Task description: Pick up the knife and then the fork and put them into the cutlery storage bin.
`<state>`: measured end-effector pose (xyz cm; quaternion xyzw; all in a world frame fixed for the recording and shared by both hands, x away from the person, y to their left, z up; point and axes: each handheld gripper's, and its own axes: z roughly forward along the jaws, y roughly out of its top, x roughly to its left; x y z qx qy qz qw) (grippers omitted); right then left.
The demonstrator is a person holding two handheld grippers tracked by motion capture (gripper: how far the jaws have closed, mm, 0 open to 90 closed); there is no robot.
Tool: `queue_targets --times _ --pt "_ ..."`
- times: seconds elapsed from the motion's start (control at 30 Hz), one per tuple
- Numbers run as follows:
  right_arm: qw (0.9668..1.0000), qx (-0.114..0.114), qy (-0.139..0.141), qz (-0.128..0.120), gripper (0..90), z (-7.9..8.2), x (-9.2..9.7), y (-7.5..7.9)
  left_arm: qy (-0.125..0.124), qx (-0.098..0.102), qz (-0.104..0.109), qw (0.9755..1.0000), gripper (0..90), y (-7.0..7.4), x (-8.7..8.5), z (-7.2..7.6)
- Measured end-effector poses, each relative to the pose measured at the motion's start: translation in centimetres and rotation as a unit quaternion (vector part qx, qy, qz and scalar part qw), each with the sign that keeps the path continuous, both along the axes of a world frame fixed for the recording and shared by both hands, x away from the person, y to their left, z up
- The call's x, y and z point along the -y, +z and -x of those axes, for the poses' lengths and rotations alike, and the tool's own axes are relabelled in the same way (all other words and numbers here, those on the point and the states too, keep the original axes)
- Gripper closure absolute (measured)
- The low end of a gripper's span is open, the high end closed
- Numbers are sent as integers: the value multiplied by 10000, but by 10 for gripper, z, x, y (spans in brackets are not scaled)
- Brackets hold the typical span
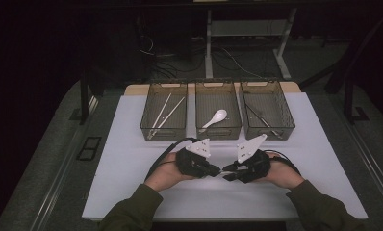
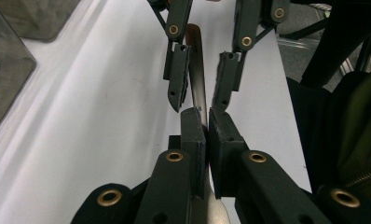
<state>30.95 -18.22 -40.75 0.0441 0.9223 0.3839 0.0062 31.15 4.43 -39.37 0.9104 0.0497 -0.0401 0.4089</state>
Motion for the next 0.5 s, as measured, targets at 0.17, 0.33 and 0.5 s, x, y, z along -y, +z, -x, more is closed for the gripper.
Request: queue_targets --times 0.17,0.33,0.5 --pt "9999 76 65 88 754 2 -2 0 -93 23 -18 10000 849 -1 2 0" --pt "9996 159 173 180 796 4 -5 0 -119 -16 3 9999 849 0 1 0" --pt "9994 178 231 181 806 4 -5 0 -186 68 31 9998 847 0 0 0"
